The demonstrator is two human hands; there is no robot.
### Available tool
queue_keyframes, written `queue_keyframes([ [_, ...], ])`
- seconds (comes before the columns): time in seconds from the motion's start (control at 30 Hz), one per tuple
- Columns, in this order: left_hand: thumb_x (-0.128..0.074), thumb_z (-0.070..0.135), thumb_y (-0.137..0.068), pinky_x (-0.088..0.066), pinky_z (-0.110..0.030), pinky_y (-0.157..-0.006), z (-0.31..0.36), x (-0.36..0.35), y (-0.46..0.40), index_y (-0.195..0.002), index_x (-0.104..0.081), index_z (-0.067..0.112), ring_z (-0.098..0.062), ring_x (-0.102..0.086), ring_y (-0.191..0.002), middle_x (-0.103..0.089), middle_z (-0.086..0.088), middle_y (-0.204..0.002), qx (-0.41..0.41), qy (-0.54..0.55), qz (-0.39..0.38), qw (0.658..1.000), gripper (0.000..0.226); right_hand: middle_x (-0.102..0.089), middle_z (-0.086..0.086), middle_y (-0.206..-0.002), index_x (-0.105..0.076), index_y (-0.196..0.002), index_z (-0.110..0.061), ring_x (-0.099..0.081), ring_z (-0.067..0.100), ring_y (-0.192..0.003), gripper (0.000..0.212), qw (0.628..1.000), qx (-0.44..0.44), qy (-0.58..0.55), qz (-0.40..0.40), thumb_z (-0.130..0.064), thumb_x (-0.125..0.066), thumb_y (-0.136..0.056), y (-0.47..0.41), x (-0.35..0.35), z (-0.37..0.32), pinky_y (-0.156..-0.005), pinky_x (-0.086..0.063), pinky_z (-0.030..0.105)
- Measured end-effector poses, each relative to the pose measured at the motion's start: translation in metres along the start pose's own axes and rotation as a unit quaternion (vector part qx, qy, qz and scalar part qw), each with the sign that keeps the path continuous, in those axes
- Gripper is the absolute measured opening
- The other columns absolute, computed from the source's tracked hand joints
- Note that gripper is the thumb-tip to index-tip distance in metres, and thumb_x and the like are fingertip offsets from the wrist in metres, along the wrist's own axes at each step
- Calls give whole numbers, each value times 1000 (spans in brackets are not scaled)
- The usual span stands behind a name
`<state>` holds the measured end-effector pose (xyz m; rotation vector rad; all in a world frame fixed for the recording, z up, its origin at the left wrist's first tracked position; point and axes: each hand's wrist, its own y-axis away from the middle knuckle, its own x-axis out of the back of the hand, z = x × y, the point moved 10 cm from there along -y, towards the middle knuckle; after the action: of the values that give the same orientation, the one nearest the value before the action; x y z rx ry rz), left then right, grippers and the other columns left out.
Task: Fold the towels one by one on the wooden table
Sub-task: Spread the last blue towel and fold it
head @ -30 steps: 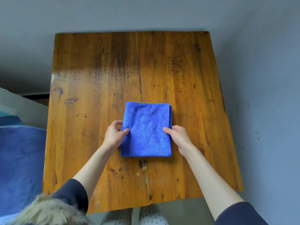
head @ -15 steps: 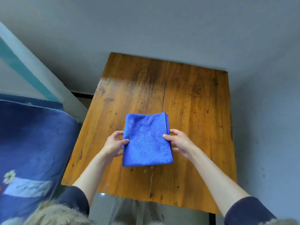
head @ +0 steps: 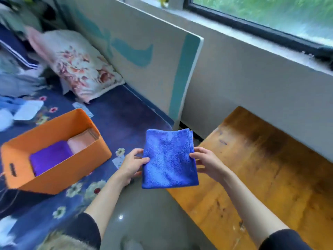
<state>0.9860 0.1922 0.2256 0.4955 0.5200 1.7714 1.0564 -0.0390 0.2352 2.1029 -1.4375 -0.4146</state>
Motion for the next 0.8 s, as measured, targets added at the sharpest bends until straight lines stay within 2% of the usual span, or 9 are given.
queue_keyframes([
  [0.1,-58,4,-88,-45,-23,-54,-9,77,5,-102,-52,20,-12,-57,-66,-59,-1,-86,8,23,44,999,22,-65,-1,-82,-61,-102,-15,-60,11,-63,19,999,3,27,-35,-7,-51,-88,-23,-79,-21,-61,-45,26],
  [0.2,-58,3,-88,-45,-22,-55,-23,171,12,-98,-51,22,-14,-55,-62,-58,-2,-87,16,49,95,994,22,-65,2,-85,-60,-102,-15,-61,14,-69,19,995,-12,57,-85,-6,-52,-87,-47,-179,-34,-64,-48,27],
  [0.27,-57,2,-88,-42,-23,-56,-35,225,14,-108,-50,18,-16,-54,-61,-58,-4,-85,24,75,129,989,26,-64,4,-89,-60,-103,-15,-60,20,-77,21,990,-18,70,-117,-6,-52,-86,-61,-235,-40,-70,-49,32],
  [0.33,-57,3,-88,-40,-26,-59,-46,267,17,-116,-48,16,-18,-54,-64,-59,-8,-91,36,91,156,983,32,-64,4,-90,-61,-101,-16,-60,21,-79,20,985,-20,95,-144,-7,-53,-86,-73,-281,-45,-65,-50,30],
  [0.4,-58,4,-88,-44,-25,-56,-51,299,16,-118,-48,13,-18,-55,-66,-59,-13,-99,43,96,179,978,33,-64,2,-87,-61,-96,-19,-60,16,-74,18,980,-24,112,-163,-6,-52,-86,-86,-318,-51,-57,-48,25],
  [0.53,-60,4,-88,-45,-21,-48,-53,353,-7,-117,-50,13,-17,-56,-64,-59,-15,-97,54,114,229,965,32,-63,-1,-82,-61,-93,-19,-58,14,-71,17,973,-31,142,-177,-6,-53,-86,-125,-371,-71,-67,-49,29],
  [0.63,-59,8,-88,-47,-24,-56,-54,382,-37,-117,-49,17,-18,-59,-75,-60,-10,-97,68,123,248,958,32,-60,2,-83,-61,-93,-19,-55,18,-70,16,967,-35,174,-182,-7,-53,-85,-164,-402,-87,-66,-51,31],
  [0.73,-60,11,-88,-46,-33,-72,-61,409,-75,-117,-49,19,-20,-58,-88,-58,-8,-101,95,121,269,951,32,-54,12,-86,-59,-101,-8,-49,22,-74,18,957,-23,229,-177,-8,-55,-84,-210,-435,-99,-70,-50,37],
  [0.8,-60,11,-88,-45,-31,-68,-66,425,-103,-116,-49,18,-17,-57,-82,-57,-5,-95,113,121,285,944,31,-59,17,-94,-57,-109,-5,-54,24,-79,25,945,-9,270,-184,-9,-54,-84,-241,-460,-104,-78,-54,44],
])
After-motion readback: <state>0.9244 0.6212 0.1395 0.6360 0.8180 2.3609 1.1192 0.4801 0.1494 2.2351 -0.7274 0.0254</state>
